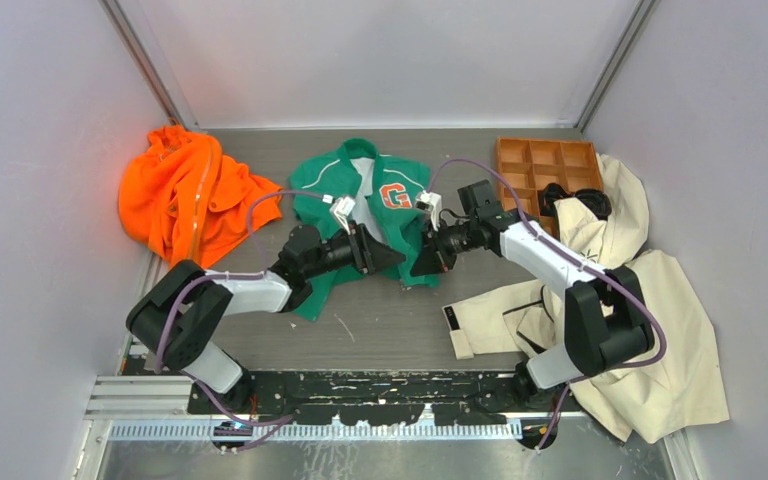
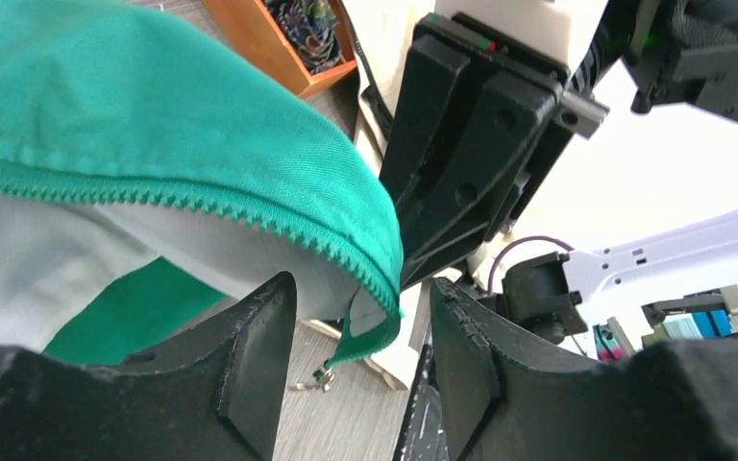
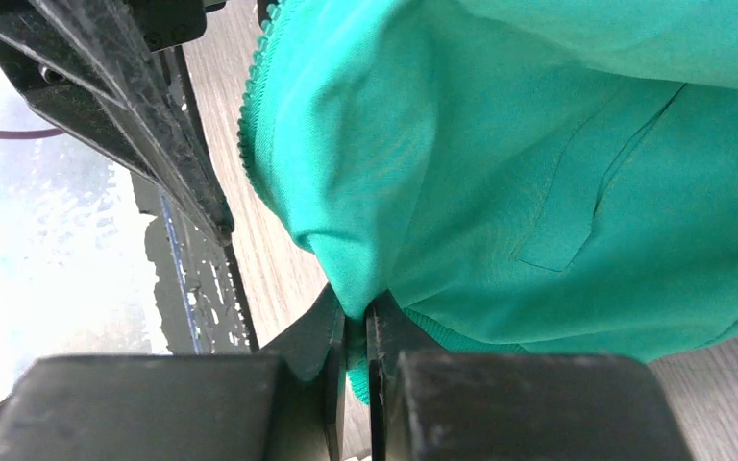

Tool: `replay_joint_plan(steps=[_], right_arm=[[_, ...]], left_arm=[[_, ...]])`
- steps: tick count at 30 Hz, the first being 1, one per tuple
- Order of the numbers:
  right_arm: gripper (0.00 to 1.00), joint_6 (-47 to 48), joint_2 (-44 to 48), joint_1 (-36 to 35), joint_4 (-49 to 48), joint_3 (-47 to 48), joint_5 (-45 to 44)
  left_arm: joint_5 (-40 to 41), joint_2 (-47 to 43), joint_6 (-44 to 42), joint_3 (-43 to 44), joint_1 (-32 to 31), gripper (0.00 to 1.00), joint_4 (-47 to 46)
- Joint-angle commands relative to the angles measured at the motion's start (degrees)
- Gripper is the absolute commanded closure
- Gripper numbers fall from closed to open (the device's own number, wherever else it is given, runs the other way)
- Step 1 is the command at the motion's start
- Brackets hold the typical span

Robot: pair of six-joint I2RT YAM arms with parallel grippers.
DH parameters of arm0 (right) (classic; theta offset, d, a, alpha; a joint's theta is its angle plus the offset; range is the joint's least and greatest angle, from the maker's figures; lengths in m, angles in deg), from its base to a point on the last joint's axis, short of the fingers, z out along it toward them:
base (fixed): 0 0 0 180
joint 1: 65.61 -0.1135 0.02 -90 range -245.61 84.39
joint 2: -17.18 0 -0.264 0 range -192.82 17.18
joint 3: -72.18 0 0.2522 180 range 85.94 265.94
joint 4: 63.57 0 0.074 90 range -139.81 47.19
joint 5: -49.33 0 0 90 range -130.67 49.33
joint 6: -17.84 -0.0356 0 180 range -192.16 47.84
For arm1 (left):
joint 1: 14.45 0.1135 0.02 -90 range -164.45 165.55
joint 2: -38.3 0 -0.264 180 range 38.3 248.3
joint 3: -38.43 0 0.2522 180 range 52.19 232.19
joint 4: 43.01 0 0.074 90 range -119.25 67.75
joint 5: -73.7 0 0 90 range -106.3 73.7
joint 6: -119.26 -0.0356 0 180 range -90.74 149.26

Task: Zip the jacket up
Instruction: Adjust the jacket at the center of the board.

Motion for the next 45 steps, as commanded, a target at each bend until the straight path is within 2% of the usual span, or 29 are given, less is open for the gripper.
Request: replay_joint_plan(steps=[1, 6, 10, 13, 16, 17, 25, 28, 34, 41, 45], right_arm=[[0.96, 2.7, -1.6, 0.0, 5.1, 3.7, 4.3], [0.96, 4.5, -3.2, 0.0, 7.8, 4.9, 5.1], [0.96, 5.4, -3.2, -0.1, 8.8, 5.3, 4.9], [0.95, 5.3, -3.2, 0.0, 8.7, 5.3, 3.6], [0.90, 5.3, -3.1, 0.0, 8.8, 5.5, 2.6], [0.86, 5.5, -2.9, 0.0, 9.2, 5.6, 2.0], [0.43, 9.8, 5.6, 4.4, 13.2, 5.9, 0.0], [0.33, 10.1, 10.2, 7.7, 13.0, 5.2, 0.4], [0.28, 9.8, 12.4, 9.6, 13.0, 3.0, 4.3], [0.29, 7.2, 6.9, 5.2, 12.6, 4.1, -3.7], [0.35, 6.5, 4.8, 4.2, 12.8, 4.9, -5.5]], left_arm=[[2.5, -2.8, -4.5, -3.1, -0.8, 0.46, -0.6], [3.7, -0.9, -5.7, -2.6, -3.2, 0.47, -0.6], [3.5, 1.3, -5.8, -0.9, -3.3, 0.61, -0.2], [1.8, 2.2, -5.7, 0.6, -3.4, 0.72, 0.2], [1.0, 2.8, -5.7, 1.2, -3.5, 0.96, 0.6], [1.0, 2.9, -5.6, 1.1, -3.5, 1.00, 0.4], [0.2, 4.7, -1.0, -0.9, -3.5, 1.00, -9.7], [-0.5, 5.4, 2.2, 0.0, -3.5, 1.00, -9.9], [-0.9, 5.5, 6.1, 3.6, -4.4, 1.00, -7.8], [-0.2, 6.8, 8.1, 5.9, -5.4, 1.00, -5.5], [0.1, 7.4, 8.2, 6.1, -5.4, 1.00, -5.5]])
